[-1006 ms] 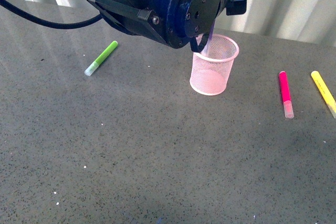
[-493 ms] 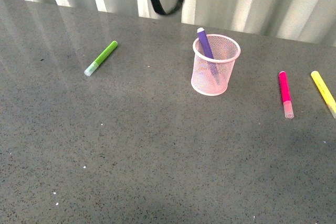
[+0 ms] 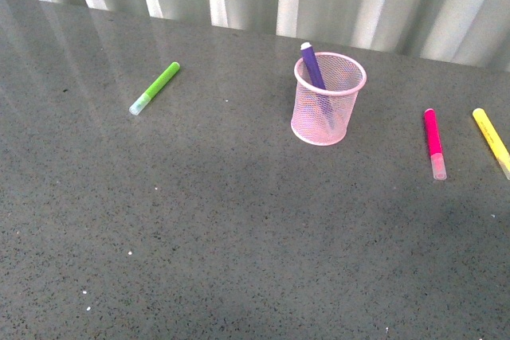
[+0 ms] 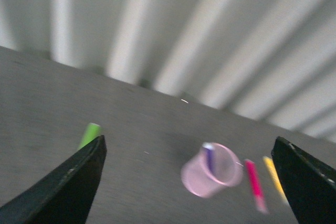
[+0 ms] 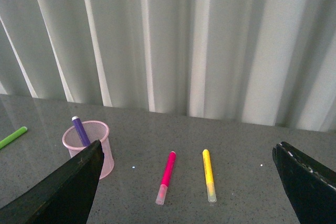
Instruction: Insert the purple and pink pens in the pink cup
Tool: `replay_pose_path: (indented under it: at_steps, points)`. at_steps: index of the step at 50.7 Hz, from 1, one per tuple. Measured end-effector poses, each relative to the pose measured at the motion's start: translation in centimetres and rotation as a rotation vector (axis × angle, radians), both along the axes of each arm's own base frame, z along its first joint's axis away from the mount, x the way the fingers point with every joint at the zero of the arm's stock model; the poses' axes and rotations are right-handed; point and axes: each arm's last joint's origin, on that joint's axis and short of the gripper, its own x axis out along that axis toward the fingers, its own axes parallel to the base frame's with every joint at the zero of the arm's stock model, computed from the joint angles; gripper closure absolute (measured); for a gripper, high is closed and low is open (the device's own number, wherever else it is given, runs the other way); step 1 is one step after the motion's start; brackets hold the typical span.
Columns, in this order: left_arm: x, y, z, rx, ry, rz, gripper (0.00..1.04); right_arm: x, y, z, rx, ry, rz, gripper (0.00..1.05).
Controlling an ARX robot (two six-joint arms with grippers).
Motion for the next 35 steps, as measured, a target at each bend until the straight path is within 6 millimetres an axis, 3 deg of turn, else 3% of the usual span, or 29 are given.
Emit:
replay_pose_path:
  at_steps: [4,9,14,22,26,35]
  points:
    - [-1.9,2.6,-0.6,0.113,-0.147,0.208,0.22,0.0,0.0,0.0,0.0,0.0,0.0,0.07]
    - [-5.0,4.0,-2.2,0.2,-0.219,0.296,0.37,0.0,0.0,0.0,0.0,0.0,-0.001,0.07]
    - [-7.7,4.0,-4.5,0.249,-0.228,0.283,0.56,0.0,0.0,0.0,0.0,0.0,0.0,0.07]
    - [-9.1,4.0,-6.7,0.274,-0.208,0.273,0.81,0.0,0.0,0.0,0.0,0.0,0.0,0.07]
    - [-10.2,4.0,-7.7,0.278,-0.208,0.274,0.99,0.0,0.0,0.0,0.0,0.0,0.0,0.07]
    - [-11.7,4.0,-9.1,0.284,-0.217,0.274,1.01,0.0,0.0,0.0,0.0,0.0,0.0,0.07]
